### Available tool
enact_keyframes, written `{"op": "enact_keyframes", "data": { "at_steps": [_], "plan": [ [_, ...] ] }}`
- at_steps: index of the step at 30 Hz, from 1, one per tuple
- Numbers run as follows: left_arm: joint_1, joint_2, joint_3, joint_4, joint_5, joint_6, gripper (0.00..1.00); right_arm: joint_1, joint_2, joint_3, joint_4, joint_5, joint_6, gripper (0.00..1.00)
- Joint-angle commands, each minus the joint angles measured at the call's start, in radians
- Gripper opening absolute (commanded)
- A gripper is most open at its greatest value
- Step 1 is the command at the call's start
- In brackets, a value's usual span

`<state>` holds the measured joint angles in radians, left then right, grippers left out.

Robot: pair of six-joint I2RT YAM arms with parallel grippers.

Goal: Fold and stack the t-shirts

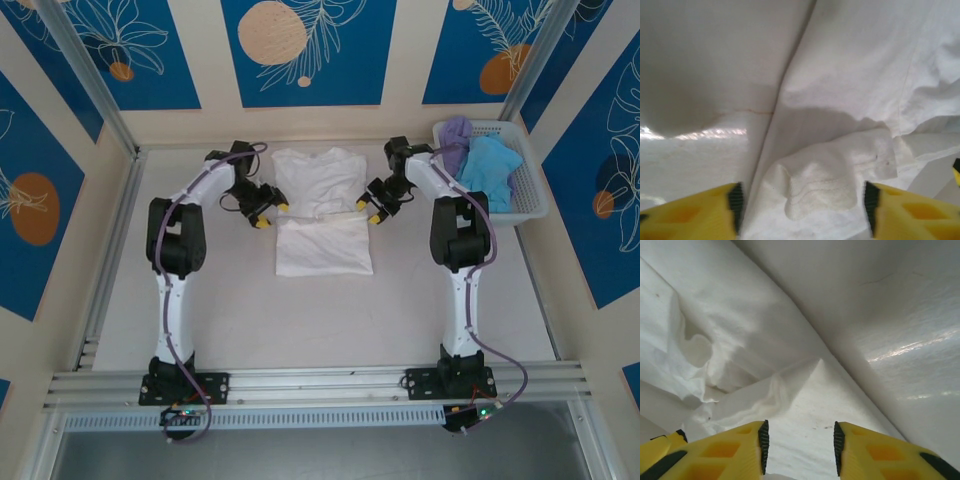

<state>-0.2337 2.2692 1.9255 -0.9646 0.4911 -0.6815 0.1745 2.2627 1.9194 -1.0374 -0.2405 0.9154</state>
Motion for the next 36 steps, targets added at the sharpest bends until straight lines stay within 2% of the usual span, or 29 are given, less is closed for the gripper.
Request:
{"op": "enact_keyframes", "data": {
  "at_steps": [1, 4, 8, 11, 13, 17, 25, 36],
  "plan": [
    [0.011, -0.120, 0.018, -0.026, -0.117, 0.023, 0.74, -0.029, -0.087, -0.015, -0.032, -0.015, -0.020, 0.46],
    [-0.013, -0.223, -0.055, -0.008, -0.160, 0.034, 0.71, -0.025, -0.244, -0.194, 0.062, -0.009, -0.019, 0.45],
    [-0.102, -0.317, -0.196, 0.014, -0.152, 0.077, 0.49, 0.024, -0.442, -0.489, 0.252, -0.078, 0.011, 0.37],
    [-0.194, -0.333, -0.291, 0.034, -0.118, 0.101, 0.38, 0.083, -0.502, -0.650, 0.360, -0.109, 0.041, 0.29],
    [-0.243, -0.326, -0.353, 0.065, -0.088, 0.096, 0.35, 0.122, -0.497, -0.694, 0.377, -0.108, 0.051, 0.25],
    [-0.305, -0.302, -0.438, 0.117, -0.104, 0.089, 0.35, 0.185, -0.454, -0.737, 0.399, -0.081, 0.053, 0.18],
    [-0.312, -0.277, -0.594, 0.165, -0.198, 0.152, 0.35, 0.217, -0.365, -0.784, 0.432, -0.035, 0.030, 0.14],
    [-0.312, -0.422, -0.906, 0.240, -0.186, 0.168, 0.36, 0.331, -0.481, -1.065, 0.522, -0.012, 0.081, 0.13]
  ]
}}
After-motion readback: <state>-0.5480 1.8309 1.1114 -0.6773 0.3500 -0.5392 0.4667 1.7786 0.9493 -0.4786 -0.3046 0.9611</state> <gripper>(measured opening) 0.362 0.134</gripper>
